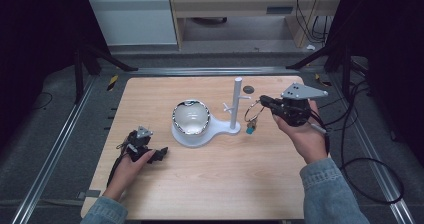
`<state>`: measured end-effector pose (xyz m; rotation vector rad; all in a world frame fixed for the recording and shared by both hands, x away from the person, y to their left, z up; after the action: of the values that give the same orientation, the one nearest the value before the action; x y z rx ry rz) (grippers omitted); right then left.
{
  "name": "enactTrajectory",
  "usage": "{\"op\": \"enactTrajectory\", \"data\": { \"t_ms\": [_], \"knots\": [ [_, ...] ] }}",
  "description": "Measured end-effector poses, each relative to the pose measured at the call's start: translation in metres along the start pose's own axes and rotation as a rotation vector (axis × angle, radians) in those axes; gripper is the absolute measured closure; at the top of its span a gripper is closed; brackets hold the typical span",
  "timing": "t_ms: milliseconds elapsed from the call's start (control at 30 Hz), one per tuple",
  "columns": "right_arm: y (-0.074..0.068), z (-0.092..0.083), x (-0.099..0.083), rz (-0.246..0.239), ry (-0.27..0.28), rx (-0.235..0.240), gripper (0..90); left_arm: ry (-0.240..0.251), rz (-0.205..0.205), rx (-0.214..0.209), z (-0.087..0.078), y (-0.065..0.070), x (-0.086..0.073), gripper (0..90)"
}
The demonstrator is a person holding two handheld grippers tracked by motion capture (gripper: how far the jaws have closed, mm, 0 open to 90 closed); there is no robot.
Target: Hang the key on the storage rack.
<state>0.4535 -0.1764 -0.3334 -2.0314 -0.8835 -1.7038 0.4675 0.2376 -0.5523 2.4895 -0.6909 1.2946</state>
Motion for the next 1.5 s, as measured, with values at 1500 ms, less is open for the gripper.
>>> {"op": "enactTrajectory", "data": {
  "t_ms": [1500],
  "knots": [
    [0.006, 0.018, 0.019, 0.033, 0.028, -0.02, 88.9, 0.0, -0.001, 0.001, 0.0, 0.0, 0.0, 0.0]
  ]
}}
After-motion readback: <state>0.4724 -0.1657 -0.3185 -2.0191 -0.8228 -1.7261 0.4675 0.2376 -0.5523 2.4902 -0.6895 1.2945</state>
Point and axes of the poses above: each handheld gripper's, and its own axes: z roughly forward along the jaws, x roughly out of its top, y roughly to its right, the point moved 5 cm from there along z, roughly forward along the jaws, and after that the axes turned 9 degrees about y, right-handed, at the moved point
